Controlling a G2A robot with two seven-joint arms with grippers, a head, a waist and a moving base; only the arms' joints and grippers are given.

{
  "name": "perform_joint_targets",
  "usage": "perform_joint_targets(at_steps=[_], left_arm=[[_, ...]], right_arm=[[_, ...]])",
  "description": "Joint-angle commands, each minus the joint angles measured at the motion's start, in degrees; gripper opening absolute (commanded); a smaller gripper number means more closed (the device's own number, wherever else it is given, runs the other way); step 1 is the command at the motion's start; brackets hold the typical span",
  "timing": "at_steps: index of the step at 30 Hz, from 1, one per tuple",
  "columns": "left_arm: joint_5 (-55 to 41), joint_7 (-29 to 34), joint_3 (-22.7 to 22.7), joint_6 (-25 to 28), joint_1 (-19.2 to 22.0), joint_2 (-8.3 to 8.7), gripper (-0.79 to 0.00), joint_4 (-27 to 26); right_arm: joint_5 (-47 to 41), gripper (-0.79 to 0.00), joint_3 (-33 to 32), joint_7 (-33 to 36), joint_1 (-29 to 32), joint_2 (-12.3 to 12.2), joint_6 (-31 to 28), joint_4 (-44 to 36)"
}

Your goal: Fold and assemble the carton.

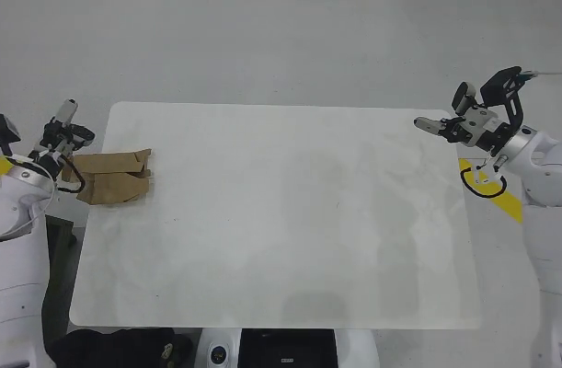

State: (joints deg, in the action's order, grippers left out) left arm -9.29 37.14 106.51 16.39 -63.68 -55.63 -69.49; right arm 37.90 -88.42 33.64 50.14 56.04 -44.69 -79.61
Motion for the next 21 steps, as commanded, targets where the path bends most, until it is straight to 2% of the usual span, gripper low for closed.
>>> perform_joint_targets(at_steps=[1, 9, 11, 14, 21], left_arm=[[-0.11, -1.02, 1.54, -0.24, -0.69, 0.22, 0.000, 0.22], [1.74, -7.71, 6.06, -2.14, -3.54, 0.82, 0.000, 0.71], [6.36, -14.20, 6.66, -5.05, -4.61, 0.87, 0.000, -0.18], [6.94, -18.07, 6.42, -9.19, -6.38, 0.55, 0.000, -2.72], [8.43, -19.13, 6.00, -12.21, -11.35, 0.19, 0.000, -6.28]], right_arm=[[0.00, 0.000, 0.00, 0.00, 0.00, 0.00, 0.00, 0.00], [0.00, 0.000, 0.00, 0.00, 0.00, 0.00, 0.00, 0.00], [0.00, 0.000, 0.00, 0.00, 0.00, 0.00, 0.00, 0.00], [0.00, 0.000, 0.00, 0.00, 0.00, 0.00, 0.00, 0.00], [0.00, 0.000, 0.00, 0.00, 0.00, 0.00, 0.00, 0.00]])
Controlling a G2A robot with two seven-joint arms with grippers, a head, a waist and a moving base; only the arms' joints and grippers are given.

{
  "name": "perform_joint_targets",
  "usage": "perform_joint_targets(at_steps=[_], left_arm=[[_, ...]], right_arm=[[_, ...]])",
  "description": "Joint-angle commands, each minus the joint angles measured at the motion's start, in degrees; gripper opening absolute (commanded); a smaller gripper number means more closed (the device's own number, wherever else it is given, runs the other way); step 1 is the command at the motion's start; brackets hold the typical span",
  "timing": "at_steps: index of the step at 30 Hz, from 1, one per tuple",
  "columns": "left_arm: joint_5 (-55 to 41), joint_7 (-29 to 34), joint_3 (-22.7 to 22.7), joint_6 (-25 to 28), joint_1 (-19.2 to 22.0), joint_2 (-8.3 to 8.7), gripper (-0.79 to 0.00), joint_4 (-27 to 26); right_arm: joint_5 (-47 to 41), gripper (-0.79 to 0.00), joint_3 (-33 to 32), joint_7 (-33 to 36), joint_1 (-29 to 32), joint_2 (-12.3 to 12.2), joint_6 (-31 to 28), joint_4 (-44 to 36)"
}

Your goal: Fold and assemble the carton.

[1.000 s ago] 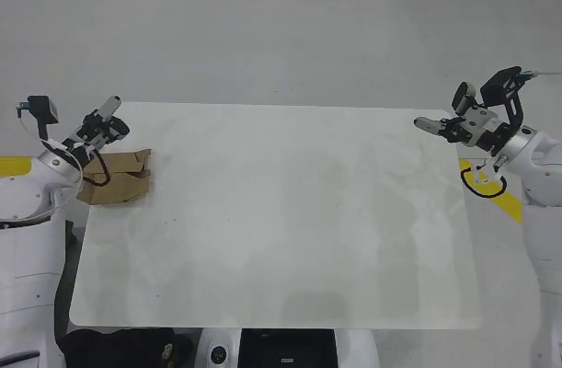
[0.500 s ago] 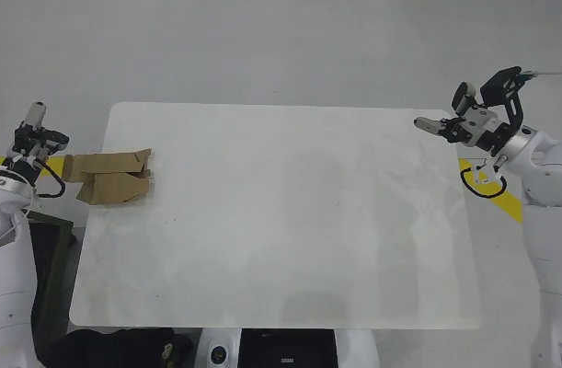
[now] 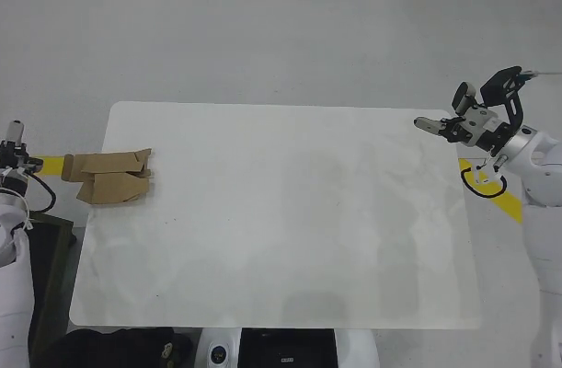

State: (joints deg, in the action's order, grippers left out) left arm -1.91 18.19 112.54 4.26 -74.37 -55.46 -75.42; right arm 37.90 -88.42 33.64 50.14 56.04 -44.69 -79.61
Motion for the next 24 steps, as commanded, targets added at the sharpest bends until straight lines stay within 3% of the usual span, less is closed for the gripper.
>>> perform_joint_targets(at_steps=[1, 11, 24], left_arm=[[2.14, -0.32, -0.07, -0.20, -1.31, 0.04, 0.000, -0.81], [7.91, 0.09, -1.33, -0.66, -6.93, -0.18, 0.000, -2.17], [4.37, 0.77, -1.60, -0.96, -7.36, -0.57, 0.000, -1.45]], right_arm=[[0.00, 0.000, 0.00, 0.00, 0.00, 0.00, 0.00, 0.00], [0.00, 0.000, 0.00, 0.00, 0.00, 0.00, 0.00, 0.00], [0.00, 0.000, 0.00, 0.00, 0.00, 0.00, 0.00, 0.00]])
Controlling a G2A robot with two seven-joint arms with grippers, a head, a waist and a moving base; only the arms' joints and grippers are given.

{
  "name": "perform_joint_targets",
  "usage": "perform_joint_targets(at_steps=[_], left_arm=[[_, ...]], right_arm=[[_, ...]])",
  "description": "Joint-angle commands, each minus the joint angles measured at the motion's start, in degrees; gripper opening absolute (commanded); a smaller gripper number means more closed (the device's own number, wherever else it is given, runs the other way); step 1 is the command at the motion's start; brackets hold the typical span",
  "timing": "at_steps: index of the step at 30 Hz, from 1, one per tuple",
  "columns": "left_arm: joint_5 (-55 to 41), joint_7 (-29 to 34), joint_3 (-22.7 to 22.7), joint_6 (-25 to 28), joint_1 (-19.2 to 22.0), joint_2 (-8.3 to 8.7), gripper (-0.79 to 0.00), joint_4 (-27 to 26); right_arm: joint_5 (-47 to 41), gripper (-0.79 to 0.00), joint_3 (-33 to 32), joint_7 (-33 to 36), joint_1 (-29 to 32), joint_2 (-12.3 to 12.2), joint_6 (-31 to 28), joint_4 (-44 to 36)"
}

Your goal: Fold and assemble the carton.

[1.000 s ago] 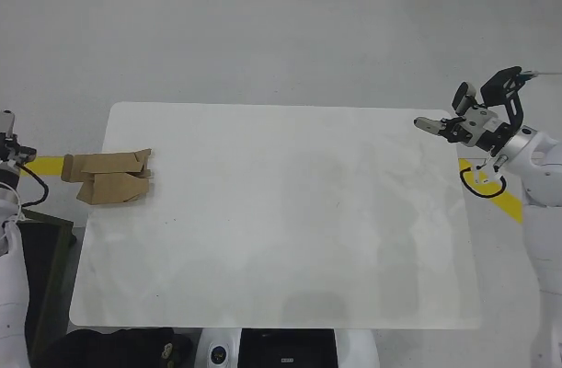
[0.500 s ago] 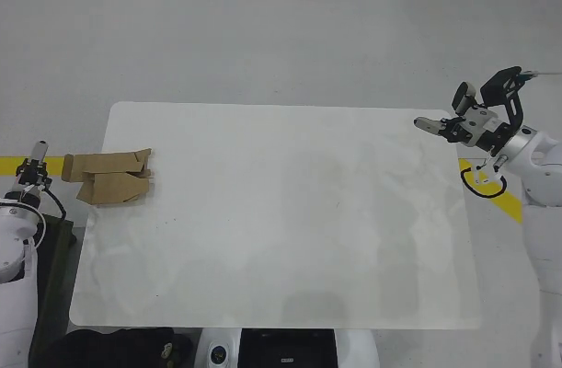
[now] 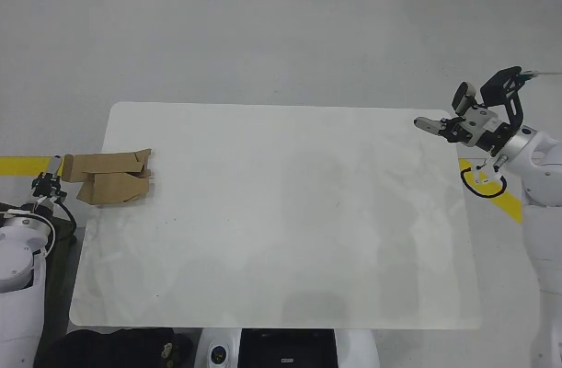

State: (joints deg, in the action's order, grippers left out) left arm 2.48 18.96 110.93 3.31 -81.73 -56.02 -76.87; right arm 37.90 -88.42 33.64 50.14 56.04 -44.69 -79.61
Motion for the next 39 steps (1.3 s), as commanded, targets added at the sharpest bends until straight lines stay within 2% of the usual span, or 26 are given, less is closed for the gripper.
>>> perform_joint_targets(at_steps=[1, 8, 16, 24, 31, 33, 35, 39], left_arm=[[-0.02, 0.00, 0.00, -0.01, 0.00, 0.00, 0.000, 0.01], [-8.10, 1.60, 0.31, -2.58, -0.05, -0.61, 0.000, 2.28], [-10.20, 4.66, -0.76, -0.53, 0.36, -0.87, 0.000, 6.43], [-13.46, 4.63, -4.26, 0.11, 6.00, -1.55, 0.000, 11.91], [-16.08, 1.82, -6.93, -0.41, 12.35, -2.26, 0.000, 17.93], [-16.25, 1.13, -7.19, -0.45, 13.69, -2.33, -0.132, 19.36], [-16.25, 0.70, -7.30, -0.55, 14.73, -2.34, -0.400, 20.64], [-16.28, 0.20, -7.15, -0.95, 16.25, -2.28, -0.579, 22.81]], right_arm=[[0.00, 0.000, 0.00, 0.00, 0.00, 0.00, 0.00, 0.00], [0.00, 0.000, 0.00, 0.00, 0.00, 0.00, 0.00, 0.00], [0.00, 0.000, 0.00, 0.00, 0.00, 0.00, 0.00, 0.00], [0.00, 0.000, 0.00, 0.00, 0.00, 0.00, 0.00, 0.00], [0.00, 0.000, 0.00, 0.00, 0.00, 0.00, 0.00, 0.00], [0.00, 0.000, 0.00, 0.00, 0.00, 0.00, 0.00, 0.00], [0.00, 0.000, 0.00, 0.00, 0.00, 0.00, 0.00, 0.00], [0.00, 0.000, 0.00, 0.00, 0.00, 0.00, 0.00, 0.00]])
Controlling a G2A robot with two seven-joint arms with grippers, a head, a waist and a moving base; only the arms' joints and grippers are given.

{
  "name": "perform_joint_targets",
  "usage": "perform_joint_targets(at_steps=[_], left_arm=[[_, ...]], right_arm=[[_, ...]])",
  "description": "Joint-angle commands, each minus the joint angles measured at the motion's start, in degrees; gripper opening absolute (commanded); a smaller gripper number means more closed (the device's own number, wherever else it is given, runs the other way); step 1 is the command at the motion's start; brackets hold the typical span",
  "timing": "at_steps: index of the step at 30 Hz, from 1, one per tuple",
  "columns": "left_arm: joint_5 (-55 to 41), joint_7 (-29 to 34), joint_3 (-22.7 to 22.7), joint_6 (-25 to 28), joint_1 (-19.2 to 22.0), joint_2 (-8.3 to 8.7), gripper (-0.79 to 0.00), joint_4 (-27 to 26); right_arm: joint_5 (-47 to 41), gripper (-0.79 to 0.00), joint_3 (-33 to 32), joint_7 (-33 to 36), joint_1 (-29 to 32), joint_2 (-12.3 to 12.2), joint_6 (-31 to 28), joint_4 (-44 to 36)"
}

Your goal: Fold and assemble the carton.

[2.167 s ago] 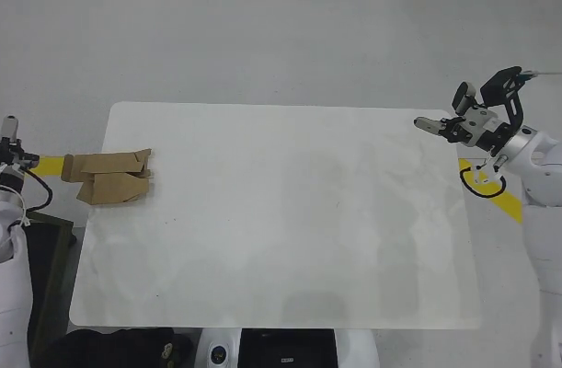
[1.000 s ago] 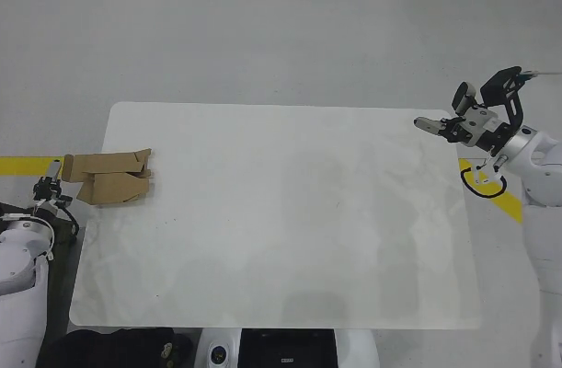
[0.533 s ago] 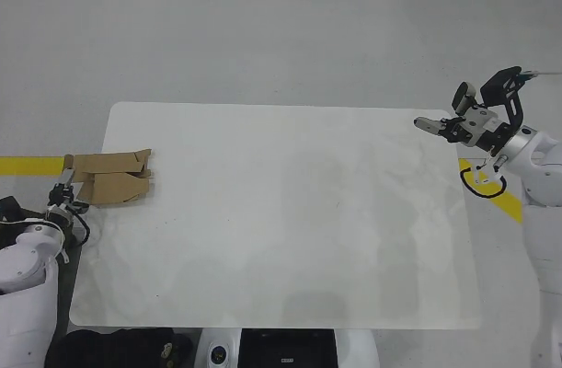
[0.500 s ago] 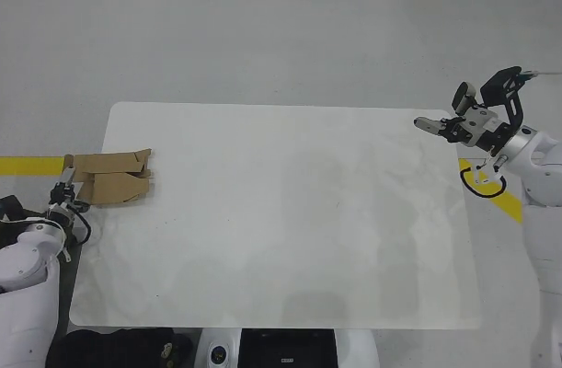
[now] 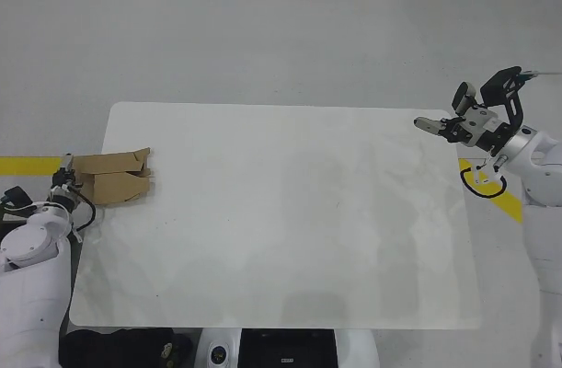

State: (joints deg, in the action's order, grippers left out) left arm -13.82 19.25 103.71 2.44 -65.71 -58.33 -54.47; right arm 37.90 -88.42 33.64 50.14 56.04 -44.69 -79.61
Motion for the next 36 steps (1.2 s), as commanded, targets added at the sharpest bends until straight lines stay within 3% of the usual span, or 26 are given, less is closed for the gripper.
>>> perform_joint_targets(at_steps=[1, 3, 13, 24, 30, 36], left_arm=[[-0.17, -0.12, 0.19, -0.23, 0.51, 0.04, -0.646, 0.77], [-0.39, 0.05, 0.49, -0.31, 0.89, 0.12, -0.785, 1.32], [-4.63, 3.09, 1.72, -0.63, 2.24, 0.19, -0.785, 0.89], [-10.90, 6.82, 2.92, -2.03, 3.49, 0.19, -0.785, -5.82], [-11.30, 11.03, 0.57, -3.34, 6.11, 0.18, -0.785, -8.79], [-7.46, 15.75, -4.90, 0.38, 10.87, -0.03, -0.785, -9.43]], right_arm=[[0.00, 0.000, 0.00, 0.00, 0.00, 0.00, 0.00, 0.00], [0.00, 0.000, 0.00, 0.00, 0.00, 0.00, 0.00, 0.00], [0.00, 0.000, 0.00, 0.00, 0.00, 0.00, 0.00, 0.00], [0.00, 0.000, 0.00, 0.00, 0.00, 0.00, 0.00, 0.00], [0.00, 0.000, 0.00, 0.00, 0.00, 0.00, 0.00, 0.00], [0.00, 0.000, 0.00, 0.00, 0.00, 0.00, 0.00, 0.00]])
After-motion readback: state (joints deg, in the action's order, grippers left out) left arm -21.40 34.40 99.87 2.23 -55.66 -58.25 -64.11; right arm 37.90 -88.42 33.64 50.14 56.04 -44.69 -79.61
